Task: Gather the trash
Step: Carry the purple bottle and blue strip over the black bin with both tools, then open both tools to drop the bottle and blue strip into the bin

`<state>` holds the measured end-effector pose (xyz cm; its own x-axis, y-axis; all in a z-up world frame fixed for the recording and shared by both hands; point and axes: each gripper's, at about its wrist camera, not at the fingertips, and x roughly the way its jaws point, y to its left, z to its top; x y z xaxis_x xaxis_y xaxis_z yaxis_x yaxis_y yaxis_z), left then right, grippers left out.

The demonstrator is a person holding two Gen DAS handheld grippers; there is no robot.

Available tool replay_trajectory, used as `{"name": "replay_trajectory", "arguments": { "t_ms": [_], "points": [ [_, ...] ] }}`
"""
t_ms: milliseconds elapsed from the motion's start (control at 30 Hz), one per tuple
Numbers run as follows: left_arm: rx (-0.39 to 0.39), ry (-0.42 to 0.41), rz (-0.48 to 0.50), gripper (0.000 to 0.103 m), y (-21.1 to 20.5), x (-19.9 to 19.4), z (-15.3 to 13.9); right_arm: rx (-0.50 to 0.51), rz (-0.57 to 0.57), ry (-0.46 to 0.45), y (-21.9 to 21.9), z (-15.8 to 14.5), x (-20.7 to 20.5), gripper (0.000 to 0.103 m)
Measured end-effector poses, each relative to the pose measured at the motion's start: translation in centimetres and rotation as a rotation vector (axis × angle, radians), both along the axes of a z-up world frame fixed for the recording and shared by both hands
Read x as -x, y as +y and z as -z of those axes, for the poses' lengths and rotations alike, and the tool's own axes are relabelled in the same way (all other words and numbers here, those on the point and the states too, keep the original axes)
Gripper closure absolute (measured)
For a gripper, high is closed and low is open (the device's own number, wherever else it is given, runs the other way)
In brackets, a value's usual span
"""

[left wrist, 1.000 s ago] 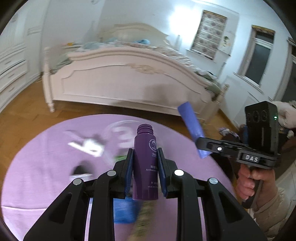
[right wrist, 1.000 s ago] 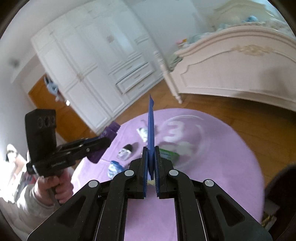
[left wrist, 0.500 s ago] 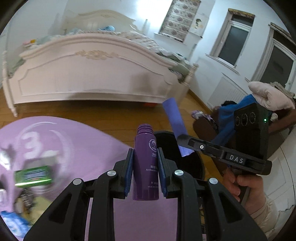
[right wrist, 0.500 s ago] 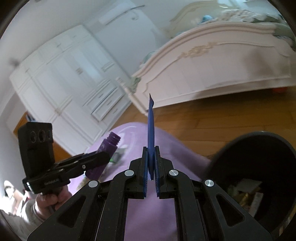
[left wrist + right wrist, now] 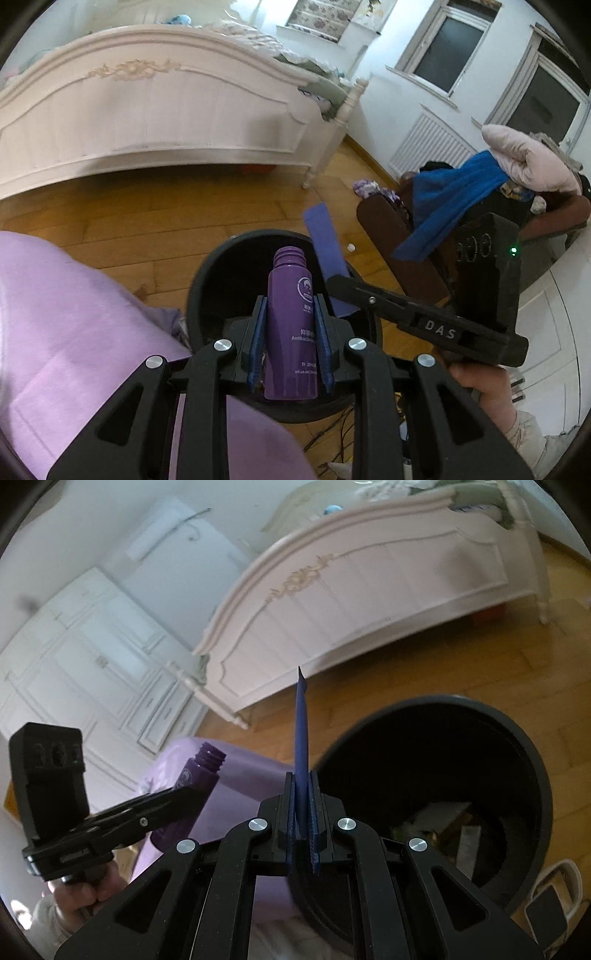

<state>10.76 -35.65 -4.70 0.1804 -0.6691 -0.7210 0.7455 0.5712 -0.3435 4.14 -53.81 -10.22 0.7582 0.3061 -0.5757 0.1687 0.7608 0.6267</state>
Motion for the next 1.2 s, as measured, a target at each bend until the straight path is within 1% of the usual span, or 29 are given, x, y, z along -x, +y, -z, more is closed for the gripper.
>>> {"name": "replay_trajectory", "arguments": {
  "t_ms": [133, 200, 333, 567, 667, 700, 733, 767, 800, 833, 867, 933, 1000, 1033, 1067, 1100, 1133, 1200],
  "points": [
    [-0.019, 0.015, 0.02, 0.078, -1.0, 0.1, 0.7, -0.007, 0.013, 0.019, -0.7, 1.3, 0.3, 0.095],
    [-0.026, 0.019, 0.024, 0.078, -1.6, 0.0, 0.9, -0.009, 0.016, 0.026, -1.2, 1.9, -0.3, 0.095],
    [-0.041, 0.022, 0.033, 0.078, -2.4, 0.1, 1.3, -0.014, 0.027, 0.037, -1.4, 2.5, 0.1, 0.095],
    [-0.051, 0.02, 0.037, 0.078, -3.1, 0.0, 1.3, -0.015, 0.042, 0.052, -1.5, 3.0, 0.2, 0.095],
    [-0.055, 0.015, 0.029, 0.076, -3.3, 0.0, 1.4, -0.009, 0.051, 0.061, -1.5, 3.0, 0.3, 0.095],
    [-0.055, 0.018, 0.03, 0.075, -3.3, 0.0, 1.4, -0.006, 0.054, 0.065, -1.5, 3.0, 0.3, 0.093],
    [-0.056, 0.02, 0.03, 0.069, -3.3, 0.1, 1.4, -0.001, 0.061, 0.068, -1.6, 3.0, 0.4, 0.086],
    [-0.055, 0.02, 0.031, 0.055, -3.3, 0.2, 1.3, 0.004, 0.071, 0.071, -1.6, 2.9, 0.5, 0.077],
    [-0.054, 0.014, 0.028, 0.047, -3.2, 0.3, 1.2, 0.005, 0.076, 0.071, -1.7, 2.9, 0.5, 0.072],
    [-0.051, 0.001, 0.023, 0.037, -3.1, 0.4, 1.0, 0.007, 0.089, 0.069, -1.7, 2.8, 0.7, 0.061],
    [-0.047, -0.013, 0.02, 0.036, -2.8, 0.5, 0.8, 0.011, 0.099, 0.068, -1.6, 2.7, 0.8, 0.055],
    [-0.046, -0.021, 0.021, 0.036, -2.5, 0.7, 0.5, 0.015, 0.108, 0.07, -1.6, 2.6, 0.9, 0.049],
    [-0.04, -0.025, 0.014, 0.036, -1.9, 0.8, 0.1, 0.014, 0.109, 0.068, -1.3, 2.4, 0.9, 0.048],
    [-0.036, -0.029, 0.008, 0.032, -1.5, 0.9, -0.1, 0.016, 0.107, 0.068, -1.1, 2.3, 0.8, 0.048],
    [-0.03, -0.039, -0.002, 0.026, -1.0, 0.9, -0.5, 0.02, 0.103, 0.067, -0.9, 2.2, 0.8, 0.048],
    [-0.026, -0.047, -0.011, 0.024, -0.7, 1.0, -0.8, 0.024, 0.098, 0.064, -0.5, 2.0, 0.7, 0.046],
    [-0.019, -0.057, -0.021, 0.023, -0.2, 1.1, -1.2, 0.029, 0.094, 0.061, -0.1, 1.8, 0.6, 0.043],
    [-0.007, -0.072, -0.043, 0.023, 1.1, 1.2, -2.0, 0.037, 0.08, 0.056, 0.6, 1.4, 0.4, 0.043]
  ]
}}
